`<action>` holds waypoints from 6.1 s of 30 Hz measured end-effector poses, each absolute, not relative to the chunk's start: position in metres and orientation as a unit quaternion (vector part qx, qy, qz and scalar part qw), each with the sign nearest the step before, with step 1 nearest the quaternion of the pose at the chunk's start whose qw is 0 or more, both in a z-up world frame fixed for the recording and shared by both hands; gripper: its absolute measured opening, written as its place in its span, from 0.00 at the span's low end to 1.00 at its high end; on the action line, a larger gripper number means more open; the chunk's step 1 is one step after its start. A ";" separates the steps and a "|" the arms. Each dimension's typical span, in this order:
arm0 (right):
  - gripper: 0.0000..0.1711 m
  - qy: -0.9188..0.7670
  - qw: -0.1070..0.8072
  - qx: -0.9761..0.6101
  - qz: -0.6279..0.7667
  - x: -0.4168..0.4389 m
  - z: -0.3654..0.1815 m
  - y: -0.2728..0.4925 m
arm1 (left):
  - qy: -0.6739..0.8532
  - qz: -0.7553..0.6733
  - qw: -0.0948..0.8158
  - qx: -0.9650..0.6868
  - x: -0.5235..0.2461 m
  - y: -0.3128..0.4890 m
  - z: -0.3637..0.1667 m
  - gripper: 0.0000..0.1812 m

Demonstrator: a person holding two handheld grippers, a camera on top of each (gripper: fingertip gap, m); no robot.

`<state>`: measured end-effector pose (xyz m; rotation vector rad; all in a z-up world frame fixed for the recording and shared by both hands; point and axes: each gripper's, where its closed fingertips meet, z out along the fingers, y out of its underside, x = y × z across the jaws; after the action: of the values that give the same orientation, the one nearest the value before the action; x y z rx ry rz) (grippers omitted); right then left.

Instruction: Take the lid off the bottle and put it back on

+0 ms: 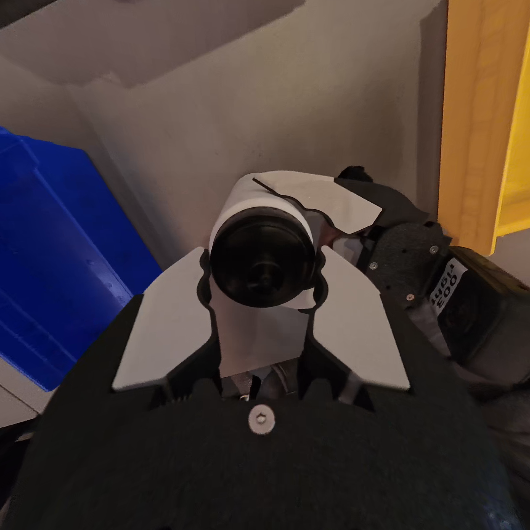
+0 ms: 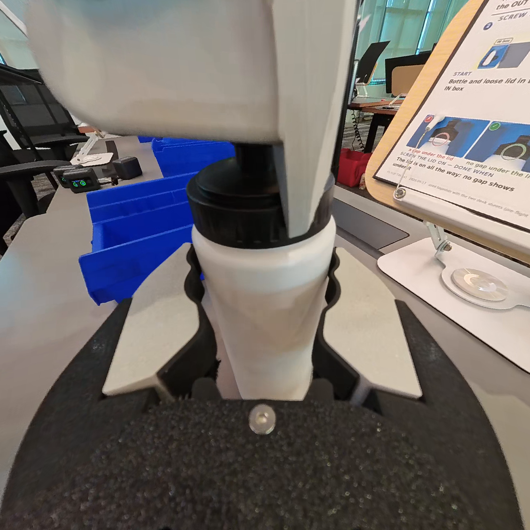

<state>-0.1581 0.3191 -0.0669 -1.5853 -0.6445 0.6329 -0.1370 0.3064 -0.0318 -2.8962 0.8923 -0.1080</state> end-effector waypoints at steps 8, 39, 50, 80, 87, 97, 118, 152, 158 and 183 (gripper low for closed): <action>0.50 -0.276 0.611 -0.687 0.279 -0.156 -0.067 0.320 | 0.475 -0.023 0.041 -0.879 -0.135 0.306 -0.032 0.38; 0.50 -0.283 0.610 -0.687 0.275 -0.159 -0.067 0.318 | 0.862 -0.067 0.071 -0.497 -0.136 0.298 -0.028 0.37; 0.50 -0.278 0.610 -0.687 0.281 -0.158 -0.067 0.319 | 0.470 -0.103 0.064 -0.874 -0.134 0.305 0.001 0.52; 0.49 -0.287 0.610 -0.687 0.273 -0.161 -0.067 0.317 | 0.539 -0.030 -0.004 -0.842 -0.143 0.300 -0.045 0.42; 0.49 -0.292 0.607 -0.690 0.265 -0.161 -0.068 0.316 | 0.663 -0.014 -0.017 -0.748 -0.146 0.297 -0.044 0.42; 0.49 -0.291 0.610 -0.687 0.267 -0.162 -0.068 0.316 | 0.790 -0.015 -0.014 -0.613 -0.148 0.296 -0.043 0.42; 0.49 -0.289 0.611 -0.681 0.283 -0.166 -0.067 0.316 | 0.628 -0.098 0.036 -0.772 -0.140 0.288 -0.020 0.54; 0.49 -0.283 0.612 -0.685 0.277 -0.166 -0.067 0.317 | 0.427 -0.033 0.044 -0.903 -0.148 0.305 -0.043 0.42; 0.49 -0.287 0.611 -0.686 0.273 -0.167 -0.067 0.316 | 0.533 -0.033 0.044 -0.844 -0.150 0.302 -0.043 0.42; 0.48 -0.314 0.606 -0.685 0.254 -0.169 -0.070 0.311 | 0.752 -0.022 0.008 -0.659 -0.164 0.294 -0.049 0.43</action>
<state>-0.1694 0.3114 -0.0696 -1.5836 -0.7267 0.5874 -0.1636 0.2941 -0.0491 -2.0607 2.3496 -0.0701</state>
